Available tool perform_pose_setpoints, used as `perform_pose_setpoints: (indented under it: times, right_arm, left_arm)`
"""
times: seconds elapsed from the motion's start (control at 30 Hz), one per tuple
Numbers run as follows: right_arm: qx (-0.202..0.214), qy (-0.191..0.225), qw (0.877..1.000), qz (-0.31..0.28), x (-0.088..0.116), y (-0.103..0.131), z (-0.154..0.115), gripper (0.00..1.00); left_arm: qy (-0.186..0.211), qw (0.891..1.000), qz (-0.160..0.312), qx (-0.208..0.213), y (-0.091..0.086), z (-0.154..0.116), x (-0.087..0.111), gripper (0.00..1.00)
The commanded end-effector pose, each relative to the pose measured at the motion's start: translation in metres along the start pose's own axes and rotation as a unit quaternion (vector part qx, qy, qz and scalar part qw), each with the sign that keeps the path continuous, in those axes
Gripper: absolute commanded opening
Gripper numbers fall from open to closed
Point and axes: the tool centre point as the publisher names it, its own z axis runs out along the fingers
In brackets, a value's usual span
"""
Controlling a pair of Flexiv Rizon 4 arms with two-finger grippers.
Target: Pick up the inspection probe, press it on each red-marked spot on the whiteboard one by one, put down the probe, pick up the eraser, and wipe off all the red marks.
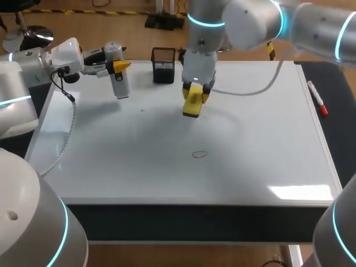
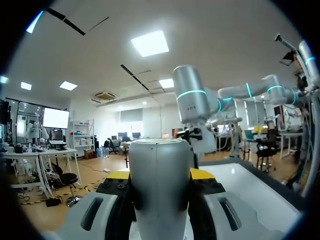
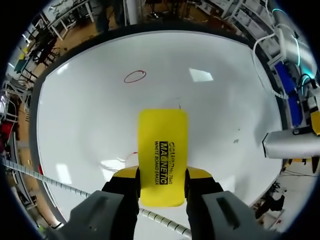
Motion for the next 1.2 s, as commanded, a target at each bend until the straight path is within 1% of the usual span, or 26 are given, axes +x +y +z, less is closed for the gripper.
perform_pose_setpoints:
  times: [0.03,0.23,0.3,0.5,0.8,0.83,0.93,1.2]
  right_arm:
    - [-0.012,0.014,1.000,0.002,-0.012,-0.004,0.014,0.00]
    - [-0.018,0.027,0.999,0.011,-0.006,-0.003,0.025,0.00]
    - [-0.013,0.038,0.999,0.013,-0.003,-0.002,0.029,0.00]
    - [-0.010,0.050,0.998,0.025,0.009,-0.003,0.043,0.00]
    - [-0.001,0.050,0.998,0.033,0.019,-0.007,0.055,0.00]
    - [-0.005,0.048,0.998,0.038,0.021,-0.007,0.057,0.00]
    - [-0.005,0.050,0.998,0.044,0.028,-0.008,0.061,0.00]
    - [-0.008,0.058,0.995,0.076,0.057,-0.015,0.068,0.00]
  left_arm:
    - [-0.002,1.000,0.002,0.001,0.000,0.000,0.001,0.00]
    - [-0.002,1.000,0.002,0.001,0.000,0.000,0.001,0.00]
    - [-0.002,1.000,0.002,0.001,0.000,0.000,0.001,0.00]
    - [-0.002,1.000,0.002,0.001,0.000,0.000,0.001,0.00]
    - [-0.002,1.000,0.002,0.001,0.000,0.000,0.001,0.00]
    - [-0.002,1.000,0.002,0.001,0.000,0.000,0.001,0.00]
    - [-0.002,1.000,0.002,0.001,0.000,0.000,0.001,0.00]
    - [-0.002,1.000,0.002,0.001,0.000,0.000,0.001,0.00]
